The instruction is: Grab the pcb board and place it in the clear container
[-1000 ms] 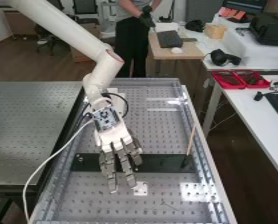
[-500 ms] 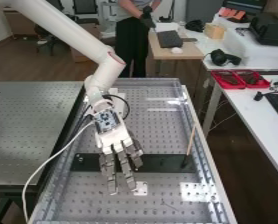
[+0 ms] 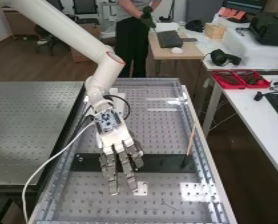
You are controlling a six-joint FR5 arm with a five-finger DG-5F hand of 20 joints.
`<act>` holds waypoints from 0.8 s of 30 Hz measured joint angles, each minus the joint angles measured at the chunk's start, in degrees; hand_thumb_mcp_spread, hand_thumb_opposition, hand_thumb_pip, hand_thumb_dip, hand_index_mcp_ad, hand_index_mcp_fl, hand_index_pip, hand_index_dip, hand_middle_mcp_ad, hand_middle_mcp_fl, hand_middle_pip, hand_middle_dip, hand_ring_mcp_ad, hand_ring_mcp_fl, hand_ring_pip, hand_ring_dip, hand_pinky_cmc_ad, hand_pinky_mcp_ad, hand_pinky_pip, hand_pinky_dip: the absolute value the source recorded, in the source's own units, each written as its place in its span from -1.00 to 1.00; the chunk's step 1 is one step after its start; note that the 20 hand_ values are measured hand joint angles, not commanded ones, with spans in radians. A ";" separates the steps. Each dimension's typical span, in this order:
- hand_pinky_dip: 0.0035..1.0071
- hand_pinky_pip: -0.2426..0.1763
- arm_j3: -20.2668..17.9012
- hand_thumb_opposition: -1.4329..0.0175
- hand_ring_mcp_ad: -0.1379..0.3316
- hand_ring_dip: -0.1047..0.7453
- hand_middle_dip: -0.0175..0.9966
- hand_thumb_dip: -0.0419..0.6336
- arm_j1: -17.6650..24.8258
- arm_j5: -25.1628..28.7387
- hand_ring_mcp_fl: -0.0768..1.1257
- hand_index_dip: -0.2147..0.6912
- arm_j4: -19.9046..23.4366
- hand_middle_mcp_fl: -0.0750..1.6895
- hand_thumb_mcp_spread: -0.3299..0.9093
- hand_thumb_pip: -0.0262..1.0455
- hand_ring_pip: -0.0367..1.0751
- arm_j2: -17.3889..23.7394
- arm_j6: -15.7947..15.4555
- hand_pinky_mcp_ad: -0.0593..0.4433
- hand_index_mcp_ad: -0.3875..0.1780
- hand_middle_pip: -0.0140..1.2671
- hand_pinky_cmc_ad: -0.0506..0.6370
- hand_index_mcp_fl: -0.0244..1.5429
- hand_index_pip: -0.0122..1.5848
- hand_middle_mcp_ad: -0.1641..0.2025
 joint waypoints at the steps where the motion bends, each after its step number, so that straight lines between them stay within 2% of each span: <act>1: 0.58 -0.29 -0.04 -0.23 0.64 -0.72 -0.75 -0.08 -0.02 0.02 -0.90 -0.18 0.20 -0.91 0.08 0.46 -0.74 0.03 -0.25 -0.03 0.22 -0.79 0.12 -0.92 0.95 0.44; 4: 0.56 -0.28 -0.10 -0.23 0.66 -0.72 -0.75 -0.08 -0.06 0.06 -0.91 -0.19 0.55 -0.91 0.14 0.46 -0.75 0.09 -0.75 -0.03 0.22 -0.79 0.12 -0.88 0.96 0.43; 21: 0.37 -0.27 -0.02 -0.23 0.66 -0.72 -0.75 -0.08 -0.28 -0.37 -0.91 -0.22 1.36 -0.91 0.19 0.41 -0.78 -0.01 -2.16 -0.04 0.22 -0.79 0.11 -0.80 0.96 0.44; 24: 0.29 -0.27 -0.14 -0.24 0.66 -0.72 -0.75 -0.08 -0.30 -0.24 -0.91 -0.22 2.09 -0.91 0.21 0.33 -0.78 0.10 -3.16 -0.05 0.22 -0.79 0.11 -0.76 0.96 0.44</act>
